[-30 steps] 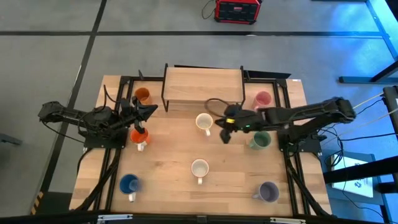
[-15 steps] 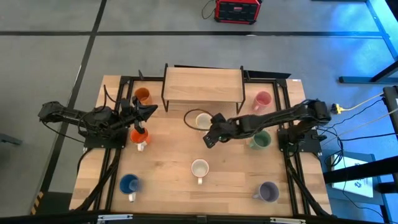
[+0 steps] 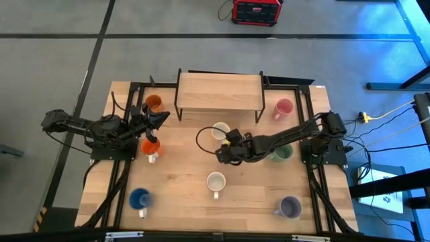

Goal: Place coffee mugs
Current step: Put the orange patterned mug on the shelf

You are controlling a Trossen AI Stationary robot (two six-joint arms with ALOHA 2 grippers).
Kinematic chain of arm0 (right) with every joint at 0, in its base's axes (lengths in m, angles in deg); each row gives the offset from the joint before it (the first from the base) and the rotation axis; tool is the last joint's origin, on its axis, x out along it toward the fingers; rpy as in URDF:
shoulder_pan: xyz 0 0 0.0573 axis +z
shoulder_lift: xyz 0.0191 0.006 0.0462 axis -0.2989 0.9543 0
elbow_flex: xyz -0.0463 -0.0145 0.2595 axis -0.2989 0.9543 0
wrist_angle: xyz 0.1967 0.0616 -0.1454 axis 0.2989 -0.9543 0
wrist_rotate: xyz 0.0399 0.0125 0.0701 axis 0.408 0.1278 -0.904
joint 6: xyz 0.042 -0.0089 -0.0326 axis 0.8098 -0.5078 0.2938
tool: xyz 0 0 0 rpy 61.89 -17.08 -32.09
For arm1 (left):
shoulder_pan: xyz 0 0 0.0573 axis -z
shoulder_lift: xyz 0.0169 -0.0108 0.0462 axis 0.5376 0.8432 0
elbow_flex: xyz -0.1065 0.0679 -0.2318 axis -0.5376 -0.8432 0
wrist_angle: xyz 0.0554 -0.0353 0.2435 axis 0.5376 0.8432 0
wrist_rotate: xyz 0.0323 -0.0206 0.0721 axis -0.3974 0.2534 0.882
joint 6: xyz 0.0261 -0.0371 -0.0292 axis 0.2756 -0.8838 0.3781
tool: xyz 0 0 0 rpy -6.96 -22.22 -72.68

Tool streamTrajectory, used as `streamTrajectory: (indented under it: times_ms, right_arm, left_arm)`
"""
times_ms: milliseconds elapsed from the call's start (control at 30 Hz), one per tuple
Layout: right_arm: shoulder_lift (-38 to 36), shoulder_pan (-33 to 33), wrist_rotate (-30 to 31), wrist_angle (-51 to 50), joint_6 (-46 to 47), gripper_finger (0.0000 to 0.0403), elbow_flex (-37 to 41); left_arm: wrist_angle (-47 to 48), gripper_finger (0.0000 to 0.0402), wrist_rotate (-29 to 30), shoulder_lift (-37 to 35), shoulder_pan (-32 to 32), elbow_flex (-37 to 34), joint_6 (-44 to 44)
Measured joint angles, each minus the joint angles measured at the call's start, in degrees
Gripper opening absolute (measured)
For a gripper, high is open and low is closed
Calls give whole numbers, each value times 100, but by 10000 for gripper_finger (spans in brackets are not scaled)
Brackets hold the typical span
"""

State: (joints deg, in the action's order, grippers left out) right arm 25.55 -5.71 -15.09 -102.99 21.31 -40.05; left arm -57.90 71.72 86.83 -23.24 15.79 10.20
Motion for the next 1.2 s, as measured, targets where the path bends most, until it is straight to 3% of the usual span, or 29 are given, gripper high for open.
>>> streamTrajectory:
  times_ms: [300,567,800,1200]
  right_arm:
    - [463,-2,534,282,35,162,2]
    - [482,-2,743,271,-18,41,2]
    - [416,-4,672,166,-148,42,2]
    - [-583,26,751,-1332,-973,42,-816]
  left_arm:
    - [0,2,0,2,0,0,0]
    - [0,2,0,2,0,0,0]
    - [0,2,0,1,0,0,2]
    - [0,2,0,1,0,2,4]
